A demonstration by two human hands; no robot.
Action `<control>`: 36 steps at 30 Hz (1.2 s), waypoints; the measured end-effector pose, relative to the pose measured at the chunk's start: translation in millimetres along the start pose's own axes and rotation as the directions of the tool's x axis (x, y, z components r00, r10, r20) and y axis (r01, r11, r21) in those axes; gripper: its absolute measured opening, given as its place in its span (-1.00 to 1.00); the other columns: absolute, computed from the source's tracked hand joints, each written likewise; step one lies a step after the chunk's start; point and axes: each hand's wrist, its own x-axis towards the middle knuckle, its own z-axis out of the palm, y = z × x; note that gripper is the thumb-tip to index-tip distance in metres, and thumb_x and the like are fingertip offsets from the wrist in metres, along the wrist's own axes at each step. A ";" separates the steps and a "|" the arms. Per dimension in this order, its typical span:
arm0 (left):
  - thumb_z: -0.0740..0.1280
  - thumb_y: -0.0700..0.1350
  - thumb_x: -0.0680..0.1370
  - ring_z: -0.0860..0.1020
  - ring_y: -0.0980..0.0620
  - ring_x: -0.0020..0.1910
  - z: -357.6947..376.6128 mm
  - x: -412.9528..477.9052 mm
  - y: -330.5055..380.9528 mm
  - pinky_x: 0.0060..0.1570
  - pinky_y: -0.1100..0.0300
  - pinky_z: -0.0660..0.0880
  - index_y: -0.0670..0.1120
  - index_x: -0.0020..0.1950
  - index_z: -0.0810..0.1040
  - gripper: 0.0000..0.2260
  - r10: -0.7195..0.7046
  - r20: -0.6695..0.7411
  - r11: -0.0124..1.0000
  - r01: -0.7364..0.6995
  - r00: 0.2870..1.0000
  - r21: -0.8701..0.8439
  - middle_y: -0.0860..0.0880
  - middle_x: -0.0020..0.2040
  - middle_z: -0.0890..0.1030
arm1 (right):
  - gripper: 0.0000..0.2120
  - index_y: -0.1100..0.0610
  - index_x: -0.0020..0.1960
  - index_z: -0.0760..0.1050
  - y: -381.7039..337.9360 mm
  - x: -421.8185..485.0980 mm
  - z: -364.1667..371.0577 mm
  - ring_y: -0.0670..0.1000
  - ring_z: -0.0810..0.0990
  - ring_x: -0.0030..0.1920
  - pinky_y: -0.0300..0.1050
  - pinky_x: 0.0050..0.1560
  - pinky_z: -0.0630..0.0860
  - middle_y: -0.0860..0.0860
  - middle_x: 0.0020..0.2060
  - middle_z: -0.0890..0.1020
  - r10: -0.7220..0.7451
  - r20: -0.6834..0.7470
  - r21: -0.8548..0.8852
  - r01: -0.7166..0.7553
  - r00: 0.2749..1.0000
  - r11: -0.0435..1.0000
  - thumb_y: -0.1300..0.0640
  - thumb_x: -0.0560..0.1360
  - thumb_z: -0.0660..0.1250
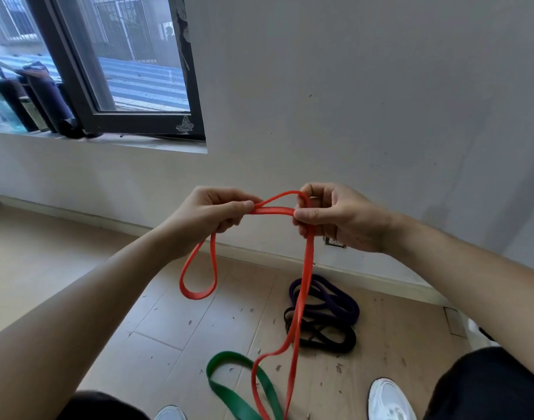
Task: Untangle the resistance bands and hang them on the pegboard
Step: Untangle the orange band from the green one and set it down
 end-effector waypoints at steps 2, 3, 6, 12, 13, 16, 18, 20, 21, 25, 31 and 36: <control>0.37 -0.10 0.56 0.46 0.10 -0.32 -0.4 -0.3 -1.7 -0.30 0.29 0.43 -0.13 0.12 0.71 -0.79 -0.015 0.037 1.000 0.015 0.999 0.000 -0.03 -0.30 0.55 | -0.83 0.23 0.05 0.54 -1.9 0.8 -1.0 0.05 0.66 -0.19 -0.10 -0.09 0.62 0.09 -0.21 0.66 -0.017 -0.032 0.004 0.017 0.999 1.000 0.25 0.47 0.42; 0.37 -0.09 0.56 0.46 0.09 -0.32 -1.0 0.0 -2.8 -0.29 0.29 0.44 -0.15 0.14 0.70 -0.77 -0.020 0.040 1.000 0.020 0.999 -0.011 -0.03 -0.30 0.55 | -0.79 0.24 0.10 0.55 -2.7 1.6 -1.4 0.04 0.67 -0.19 -0.11 -0.09 0.63 0.07 -0.22 0.66 -0.025 -0.055 0.006 0.026 0.998 1.000 0.27 0.47 0.43; 0.37 -0.04 0.53 0.45 0.07 -0.33 -3.2 0.1 -4.4 -0.29 0.28 0.44 -0.16 0.17 0.68 -0.71 -0.026 0.008 0.997 0.026 1.000 -0.066 -0.03 -0.29 0.54 | -0.59 0.21 0.27 0.53 -4.6 4.2 -2.2 0.06 0.68 -0.16 -0.12 -0.06 0.63 0.05 -0.24 0.65 -0.065 -0.114 -0.043 0.061 0.991 0.997 0.34 0.44 0.46; 0.47 0.10 0.44 0.49 0.07 -0.31 -11.5 -0.6 -11.1 -0.29 0.30 0.49 -0.08 0.11 0.74 -0.65 -0.039 0.038 0.990 0.044 0.999 -0.134 -0.06 -0.22 0.61 | -0.67 0.25 0.25 0.59 -3.8 3.3 0.3 0.17 0.72 -0.16 -0.04 -0.08 0.66 0.18 -0.15 0.70 -0.221 -0.158 -0.242 0.180 0.962 0.954 0.34 0.50 0.44; 0.49 0.10 0.41 0.51 0.07 -0.30 -12.3 -0.6 -12.0 -0.28 0.29 0.51 -0.08 0.10 0.74 -0.64 -0.050 0.051 0.989 0.057 0.997 -0.134 -0.07 -0.21 0.62 | -0.70 0.26 0.23 0.60 -4.2 2.4 0.2 0.18 0.72 -0.16 -0.04 -0.09 0.66 0.20 -0.13 0.71 -0.228 -0.153 -0.246 0.187 0.961 0.951 0.33 0.50 0.43; 0.46 -0.04 0.48 0.56 0.03 -0.25 -12.6 0.3 -14.0 -0.21 0.26 0.55 -0.11 0.05 0.74 -0.78 -0.100 0.079 0.989 0.108 0.992 -0.100 -0.09 -0.18 0.66 | -0.78 0.32 0.15 0.63 -4.5 0.9 0.2 0.20 0.73 -0.14 -0.04 -0.11 0.67 0.22 -0.12 0.72 -0.226 -0.129 -0.251 0.188 0.966 0.949 0.34 0.52 0.41; 0.42 -0.12 0.57 0.59 -0.02 -0.21 -9.0 0.4 -12.9 -0.14 0.21 0.57 -0.14 0.08 0.71 -0.84 -0.128 0.144 0.991 0.133 0.981 -0.026 -0.10 -0.16 0.67 | -0.80 0.34 0.14 0.63 -2.9 0.7 1.8 0.20 0.73 -0.14 -0.01 -0.09 0.67 0.22 -0.13 0.72 -0.221 -0.121 -0.254 0.185 0.968 0.949 0.36 0.52 0.41; 0.36 -0.06 0.56 0.60 -0.02 -0.17 -2.2 0.4 -9.3 -0.09 0.20 0.57 -0.14 0.15 0.67 -0.76 -0.134 0.231 0.991 0.133 0.964 0.020 -0.09 -0.15 0.66 | -0.80 0.34 0.13 0.63 -2.3 0.7 4.0 0.21 0.73 -0.14 0.00 -0.09 0.68 0.22 -0.13 0.72 -0.222 -0.112 -0.262 0.187 0.969 0.947 0.36 0.52 0.41; 0.34 -0.02 0.57 0.60 -0.02 -0.17 2.2 0.9 -6.4 -0.08 0.20 0.58 -0.13 0.19 0.66 -0.72 -0.130 0.262 0.991 0.127 0.956 0.029 -0.09 -0.15 0.65 | -0.81 0.34 0.13 0.63 -2.6 1.1 5.4 0.20 0.73 -0.15 0.00 -0.10 0.68 0.22 -0.13 0.72 -0.225 -0.106 -0.267 0.191 0.969 0.945 0.36 0.51 0.42; 0.29 0.06 0.65 0.54 0.05 -0.27 25.2 3.8 6.7 -0.17 0.23 0.54 -0.12 0.11 0.63 -0.73 -0.079 0.291 0.996 0.065 0.953 0.055 -0.03 -0.24 0.57 | -0.82 0.33 0.11 0.63 -1.7 2.9 12.5 0.15 0.74 -0.17 -0.09 -0.15 0.67 0.22 -0.13 0.72 -0.238 -0.071 -0.295 0.207 0.969 0.933 0.36 0.50 0.43; 0.30 0.02 0.63 0.36 0.17 -0.42 33.3 9.3 9.9 -0.39 0.29 0.32 -0.08 -0.03 0.64 -0.79 0.077 0.135 0.960 -0.110 0.988 0.257 0.03 -0.36 0.45 | -0.72 0.23 0.17 0.56 1.9 8.7 11.1 0.11 0.75 -0.06 0.01 0.01 0.69 0.16 -0.09 0.73 -0.204 -0.079 -0.362 0.163 0.976 0.918 0.32 0.48 0.49; 0.31 0.10 0.56 0.36 0.14 -0.40 33.5 9.0 8.5 -0.37 0.29 0.33 -0.07 -0.07 0.63 -0.74 0.157 0.051 0.969 -0.164 0.986 0.185 0.05 -0.36 0.46 | -0.81 0.19 0.07 0.62 17.7 15.6 13.2 0.05 0.71 -0.04 -0.09 0.06 0.66 0.12 -0.08 0.70 -0.045 -0.051 -0.465 0.016 0.998 0.885 0.33 0.47 0.47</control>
